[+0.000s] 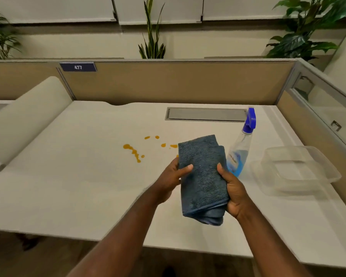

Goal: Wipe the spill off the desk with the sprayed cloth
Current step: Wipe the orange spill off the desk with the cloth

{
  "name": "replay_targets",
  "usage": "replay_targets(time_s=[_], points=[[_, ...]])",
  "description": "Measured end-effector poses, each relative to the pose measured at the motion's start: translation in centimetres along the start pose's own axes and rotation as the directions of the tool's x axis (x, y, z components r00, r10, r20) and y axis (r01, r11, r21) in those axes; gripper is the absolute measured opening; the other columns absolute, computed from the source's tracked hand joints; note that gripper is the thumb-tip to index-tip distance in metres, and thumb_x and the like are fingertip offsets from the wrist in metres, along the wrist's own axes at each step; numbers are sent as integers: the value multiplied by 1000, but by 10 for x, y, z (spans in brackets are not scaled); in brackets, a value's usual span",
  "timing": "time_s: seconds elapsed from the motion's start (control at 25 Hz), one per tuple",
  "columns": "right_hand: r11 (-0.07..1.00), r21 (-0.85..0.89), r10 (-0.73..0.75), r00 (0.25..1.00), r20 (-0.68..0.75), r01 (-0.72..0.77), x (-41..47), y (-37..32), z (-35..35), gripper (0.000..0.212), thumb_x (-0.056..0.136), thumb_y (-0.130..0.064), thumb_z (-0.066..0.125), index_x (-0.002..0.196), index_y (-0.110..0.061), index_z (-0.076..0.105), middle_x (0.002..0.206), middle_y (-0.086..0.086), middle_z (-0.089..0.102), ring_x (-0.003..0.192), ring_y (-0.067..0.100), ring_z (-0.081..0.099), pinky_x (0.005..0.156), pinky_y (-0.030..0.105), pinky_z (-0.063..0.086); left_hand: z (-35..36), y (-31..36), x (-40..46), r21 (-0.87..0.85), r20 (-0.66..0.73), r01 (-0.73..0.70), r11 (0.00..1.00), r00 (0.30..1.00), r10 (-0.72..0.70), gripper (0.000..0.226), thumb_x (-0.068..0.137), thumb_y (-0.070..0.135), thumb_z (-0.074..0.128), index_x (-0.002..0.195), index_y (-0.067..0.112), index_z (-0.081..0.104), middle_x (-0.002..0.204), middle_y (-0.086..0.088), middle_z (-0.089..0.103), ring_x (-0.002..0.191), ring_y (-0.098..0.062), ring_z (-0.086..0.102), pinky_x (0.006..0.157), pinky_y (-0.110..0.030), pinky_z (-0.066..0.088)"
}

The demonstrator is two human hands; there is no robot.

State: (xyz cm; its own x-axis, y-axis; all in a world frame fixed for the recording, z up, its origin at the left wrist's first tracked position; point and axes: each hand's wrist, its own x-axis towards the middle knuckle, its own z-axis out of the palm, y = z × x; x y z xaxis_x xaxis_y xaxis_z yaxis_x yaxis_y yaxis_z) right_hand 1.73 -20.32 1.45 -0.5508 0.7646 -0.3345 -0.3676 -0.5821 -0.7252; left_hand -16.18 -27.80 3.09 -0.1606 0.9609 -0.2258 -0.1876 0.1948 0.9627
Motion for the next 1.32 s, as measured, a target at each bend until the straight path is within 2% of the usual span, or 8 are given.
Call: replay_targets(time_s=[0.16, 0.32, 0.6, 0.8, 1.08, 1.12, 1.24, 1.32], points=[[957, -183, -270, 925, -267, 227, 21, 4, 6, 38, 87, -25, 67, 123, -18, 58, 115, 12, 70, 100, 34, 69, 82, 50, 57, -48, -22, -10, 328, -291, 16, 944, 953, 85, 66, 83, 39, 70, 141, 32, 38, 143, 9, 45, 120, -16, 52, 92, -31, 43], [770, -604, -546, 702, -456, 206, 54, 22, 19, 44, 94, -26, 59, 133, -9, 45, 127, 11, 60, 113, 30, 59, 97, 43, 50, -114, -43, -12, 393, -465, 8, 920, 864, 191, 72, 82, 29, 75, 143, 22, 38, 146, 3, 45, 125, -21, 49, 101, -34, 43], [669, -741, -651, 529, -545, 59, 115, 72, 61, 29, 96, -23, 55, 107, 2, 46, 101, 21, 62, 83, 33, 58, 67, 29, 38, -216, -63, 5, 651, -439, 112, 751, 862, 252, 74, 83, 37, 71, 145, 22, 33, 152, 1, 38, 141, -19, 33, 113, -40, 30], [668, -744, -614, 563, -553, -2, 153, 92, 81, 31, 96, -26, 56, 111, -1, 46, 102, 17, 61, 81, 26, 53, 58, 24, 37, -260, -85, 17, 823, -371, 291, 488, 926, 74, 90, 85, 58, 57, 152, 29, 5, 164, 0, -1, 150, -26, -5, 117, -53, 3], [536, -841, -512, 822, -249, 79, 179, 109, 93, 15, 89, -40, 60, 92, -26, 54, 88, 7, 67, 76, 27, 63, 63, 38, 51, -273, -96, 18, 862, -377, 335, 380, 926, 39, 101, 79, 72, 49, 151, 30, -6, 163, -2, -13, 148, -24, -15, 117, -51, -8], [423, -905, -452, 877, -164, 49, 183, 106, 88, 25, 84, -53, 57, 95, -30, 58, 93, 3, 68, 83, 26, 64, 69, 41, 53, -272, -95, 19, 856, -386, 343, 388, 922, 37, 102, 78, 73, 50, 151, 30, -7, 163, -1, -13, 149, -23, -14, 117, -50, -8], [-410, -912, -191, 979, 68, -17, 193, 98, 59, 77, 77, -80, 35, 144, -42, 30, 155, -4, 30, 145, 32, 18, 114, 58, 17, -272, -90, 20, 829, -397, 349, 437, 918, 19, 104, 76, 74, 53, 151, 34, -7, 163, 1, -12, 149, -20, -11, 117, -48, -7], [-552, -833, -115, 986, 121, 38, 193, 101, 43, 89, 76, -86, 19, 149, -43, -6, 163, -3, -4, 149, 32, -7, 115, 62, 2, -274, -86, 19, 805, -400, 347, 482, 916, 9, 104, 76, 72, 56, 150, 37, -7, 163, 3, -12, 149, -17, -10, 118, -48, -5]])
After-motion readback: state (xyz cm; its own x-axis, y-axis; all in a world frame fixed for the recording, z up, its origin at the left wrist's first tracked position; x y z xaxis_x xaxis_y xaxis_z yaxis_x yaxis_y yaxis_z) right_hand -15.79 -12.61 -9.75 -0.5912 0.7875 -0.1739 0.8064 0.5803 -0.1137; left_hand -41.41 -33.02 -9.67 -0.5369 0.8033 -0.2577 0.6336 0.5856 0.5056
